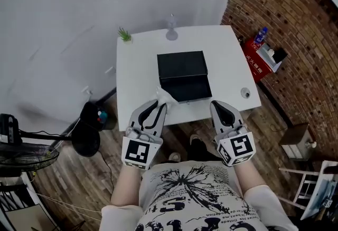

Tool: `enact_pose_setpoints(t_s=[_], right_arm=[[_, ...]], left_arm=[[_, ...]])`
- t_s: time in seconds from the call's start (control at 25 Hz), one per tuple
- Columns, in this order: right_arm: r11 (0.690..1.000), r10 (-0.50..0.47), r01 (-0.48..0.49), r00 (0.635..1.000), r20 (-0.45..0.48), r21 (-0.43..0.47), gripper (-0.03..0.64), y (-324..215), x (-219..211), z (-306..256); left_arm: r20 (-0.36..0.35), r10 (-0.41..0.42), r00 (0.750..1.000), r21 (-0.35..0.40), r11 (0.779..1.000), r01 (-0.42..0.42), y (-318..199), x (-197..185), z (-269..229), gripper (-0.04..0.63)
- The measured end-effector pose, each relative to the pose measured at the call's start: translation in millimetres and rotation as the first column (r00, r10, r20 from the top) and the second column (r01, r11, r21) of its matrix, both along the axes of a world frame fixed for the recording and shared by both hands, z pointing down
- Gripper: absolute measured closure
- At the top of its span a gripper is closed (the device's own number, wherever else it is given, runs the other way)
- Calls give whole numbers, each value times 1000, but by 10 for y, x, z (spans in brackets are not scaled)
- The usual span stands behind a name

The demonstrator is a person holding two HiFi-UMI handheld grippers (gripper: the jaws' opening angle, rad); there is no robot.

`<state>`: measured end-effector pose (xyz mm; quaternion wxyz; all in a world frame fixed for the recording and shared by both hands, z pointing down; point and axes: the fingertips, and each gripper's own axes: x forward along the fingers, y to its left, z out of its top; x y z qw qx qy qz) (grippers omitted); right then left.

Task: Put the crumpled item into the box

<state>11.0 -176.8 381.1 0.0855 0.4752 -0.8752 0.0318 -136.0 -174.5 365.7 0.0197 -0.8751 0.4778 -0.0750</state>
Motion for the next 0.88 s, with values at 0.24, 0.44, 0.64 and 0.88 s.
enact_pose_setpoints(t_s=[0.24,0.44,0.64,0.88], right_arm=[[996,-80,80,997,12,-31,603,-639,34,67],[988,-136,136,991,2,-75,601,-1069,45,288],[981,-136,137,991,19,-134,601,-1449,180,566],[970,-134,135,991,22,-200,601,-1778,354,884]], left_arm=[[92,2,996,-81,997,5,-532,167,262,529],[148,37,988,-150,989,-15,-1032,308,655,529],[228,157,961,-283,955,-89,-1456,533,1256,529],[269,320,908,-491,857,-156,-1714,806,2020,529]])
